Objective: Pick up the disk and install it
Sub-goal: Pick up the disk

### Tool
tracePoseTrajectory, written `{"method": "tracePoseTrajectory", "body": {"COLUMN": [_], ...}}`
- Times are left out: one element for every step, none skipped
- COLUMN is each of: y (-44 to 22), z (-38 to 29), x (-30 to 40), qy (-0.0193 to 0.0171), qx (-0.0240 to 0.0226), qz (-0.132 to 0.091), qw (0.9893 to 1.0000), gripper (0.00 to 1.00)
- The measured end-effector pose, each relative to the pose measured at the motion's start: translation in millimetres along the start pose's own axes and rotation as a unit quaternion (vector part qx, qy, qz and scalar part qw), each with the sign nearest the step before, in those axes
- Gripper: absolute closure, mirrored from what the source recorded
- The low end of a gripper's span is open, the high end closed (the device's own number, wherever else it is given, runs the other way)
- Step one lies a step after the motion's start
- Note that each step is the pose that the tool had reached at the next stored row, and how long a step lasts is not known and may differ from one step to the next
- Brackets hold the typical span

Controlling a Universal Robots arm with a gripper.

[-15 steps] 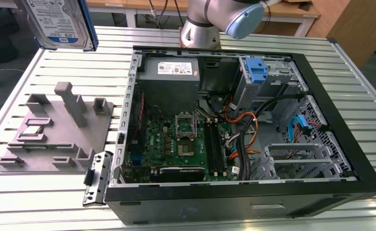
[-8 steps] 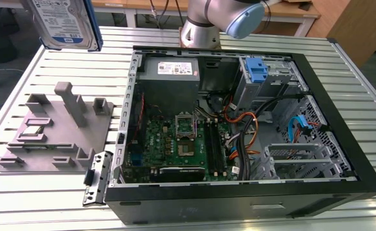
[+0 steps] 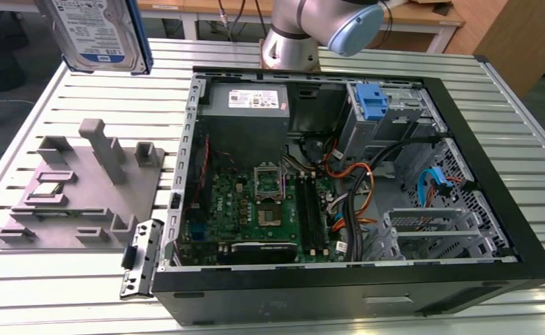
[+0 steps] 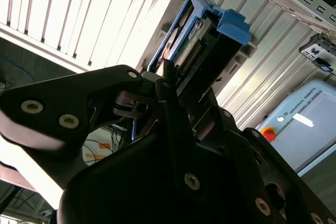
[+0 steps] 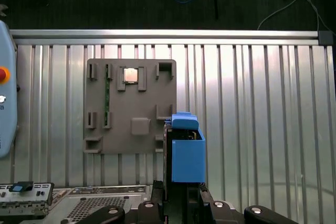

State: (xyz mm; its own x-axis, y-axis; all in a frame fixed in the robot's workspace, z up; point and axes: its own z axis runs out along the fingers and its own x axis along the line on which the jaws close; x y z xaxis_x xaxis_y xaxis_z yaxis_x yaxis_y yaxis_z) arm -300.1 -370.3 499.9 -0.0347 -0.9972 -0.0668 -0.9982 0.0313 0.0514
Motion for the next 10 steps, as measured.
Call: {"method": "tracePoseTrajectory", "body": {"y": [-0.5, -1.0, -1.6, -2.1, -2.7, -3.3, -3.9, -4.5, -5.2, -6.0], "z": [0.0, 0.0, -0.1, -0.1, -0.1, -0.1, -0.1, -0.1, -0.1, -0.2], "x": [0.0, 0.0, -0.1, -0.1, -0.1, -0.1, -0.1, -0.2, -0.2, -0.2], "qy": [0.0, 0.0, 0.0, 0.0, 0.0, 0.0, 0.0, 0.0, 0.0, 0.0], "qx": [0.0, 0.0, 0.0, 0.0, 0.0, 0.0, 0.0, 0.0, 0.0, 0.0], "qz": [0.0, 0.0, 0.0, 0.0, 0.0, 0.0, 0.0, 0.0, 0.0, 0.0], "qw": [1.0, 1.0, 1.0, 1.0, 1.0, 1.0, 1.0, 1.0, 1.0, 1.0], "gripper": [0.65, 0.65, 0.65, 0.65, 0.65, 0.65, 0.65, 0.65, 0.65, 0.65]}}
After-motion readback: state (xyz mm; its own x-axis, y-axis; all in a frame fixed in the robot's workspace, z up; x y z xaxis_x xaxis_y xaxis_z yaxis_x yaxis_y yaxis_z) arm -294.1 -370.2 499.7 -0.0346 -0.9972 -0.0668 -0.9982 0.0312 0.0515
